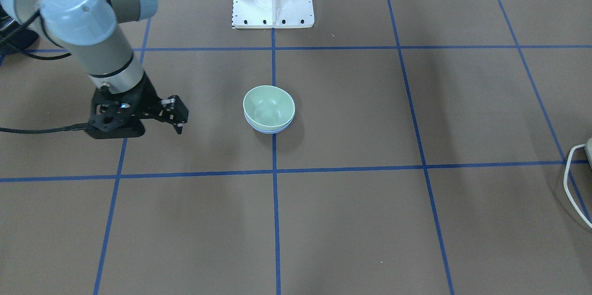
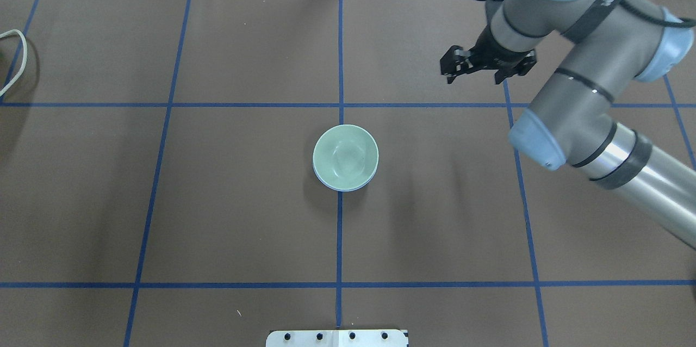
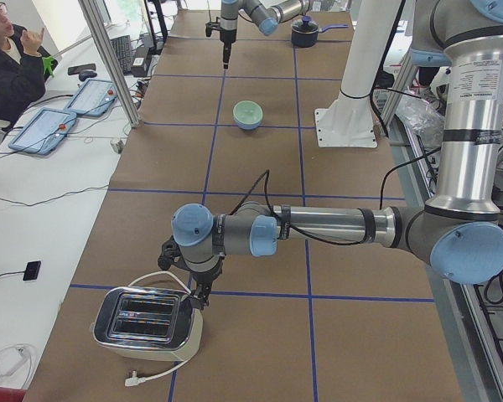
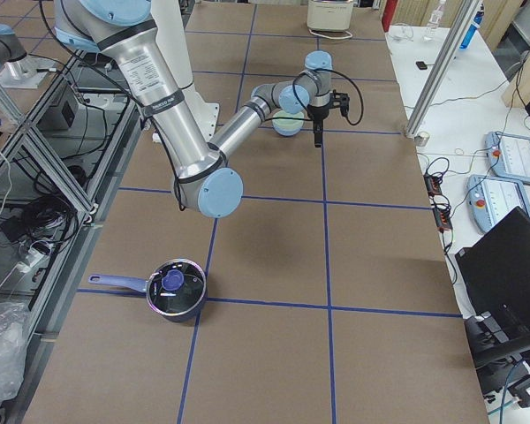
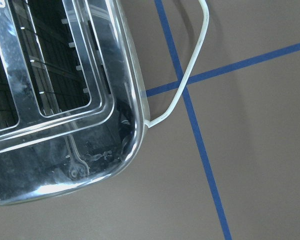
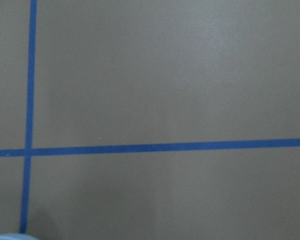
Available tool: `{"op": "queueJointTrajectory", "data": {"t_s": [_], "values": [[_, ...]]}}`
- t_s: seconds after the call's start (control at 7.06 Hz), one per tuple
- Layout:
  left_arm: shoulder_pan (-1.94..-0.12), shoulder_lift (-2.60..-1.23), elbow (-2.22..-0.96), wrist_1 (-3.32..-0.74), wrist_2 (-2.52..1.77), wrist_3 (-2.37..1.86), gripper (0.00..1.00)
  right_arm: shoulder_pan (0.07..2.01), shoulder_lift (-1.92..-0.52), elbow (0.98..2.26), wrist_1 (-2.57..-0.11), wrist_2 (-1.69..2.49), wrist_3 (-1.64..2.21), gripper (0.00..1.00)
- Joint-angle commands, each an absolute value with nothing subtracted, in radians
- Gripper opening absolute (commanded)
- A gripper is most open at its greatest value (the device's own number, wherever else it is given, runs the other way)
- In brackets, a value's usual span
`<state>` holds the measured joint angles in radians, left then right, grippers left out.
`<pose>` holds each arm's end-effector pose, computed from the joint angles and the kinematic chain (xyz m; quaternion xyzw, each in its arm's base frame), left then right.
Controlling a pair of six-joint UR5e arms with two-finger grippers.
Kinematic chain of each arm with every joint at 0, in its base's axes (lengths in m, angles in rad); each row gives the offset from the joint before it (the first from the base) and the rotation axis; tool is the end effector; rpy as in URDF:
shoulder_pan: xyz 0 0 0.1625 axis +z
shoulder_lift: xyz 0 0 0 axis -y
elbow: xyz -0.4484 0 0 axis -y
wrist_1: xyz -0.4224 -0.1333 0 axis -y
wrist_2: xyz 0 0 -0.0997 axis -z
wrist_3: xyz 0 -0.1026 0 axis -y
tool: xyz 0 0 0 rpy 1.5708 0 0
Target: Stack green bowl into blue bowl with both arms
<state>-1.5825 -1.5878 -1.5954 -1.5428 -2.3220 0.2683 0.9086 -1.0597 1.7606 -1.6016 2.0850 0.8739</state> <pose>-0.0695 -0.5296 0.6669 0.0575 0.3624 0.1215 0.9223 -0.3502 -0.5839 0.2893 0.0619 -0.3937 0.0134 0.9171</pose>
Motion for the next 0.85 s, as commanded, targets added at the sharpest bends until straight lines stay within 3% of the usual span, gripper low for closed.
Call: {"op": "queueJointTrajectory", "data": {"t_s": [0.0, 0.28, 0.71], "values": [[-1.586, -1.539, -1.69, -1.525, -2.383, 0.233, 0.98, 1.104, -1.17, 1.753, -1.614, 2.161, 0.563, 1.0], [-1.603, -1.526, -1.663, -1.54, -2.477, 0.233, 0.98, 1.228, -1.23, 1.7, -1.615, 2.23, 0.395, 1.0], [-1.623, -1.468, -1.669, -1.612, -2.467, 0.229, 0.98, 1.441, -1.427, 1.663, -1.608, 2.287, 0.079, 1.0]]}}
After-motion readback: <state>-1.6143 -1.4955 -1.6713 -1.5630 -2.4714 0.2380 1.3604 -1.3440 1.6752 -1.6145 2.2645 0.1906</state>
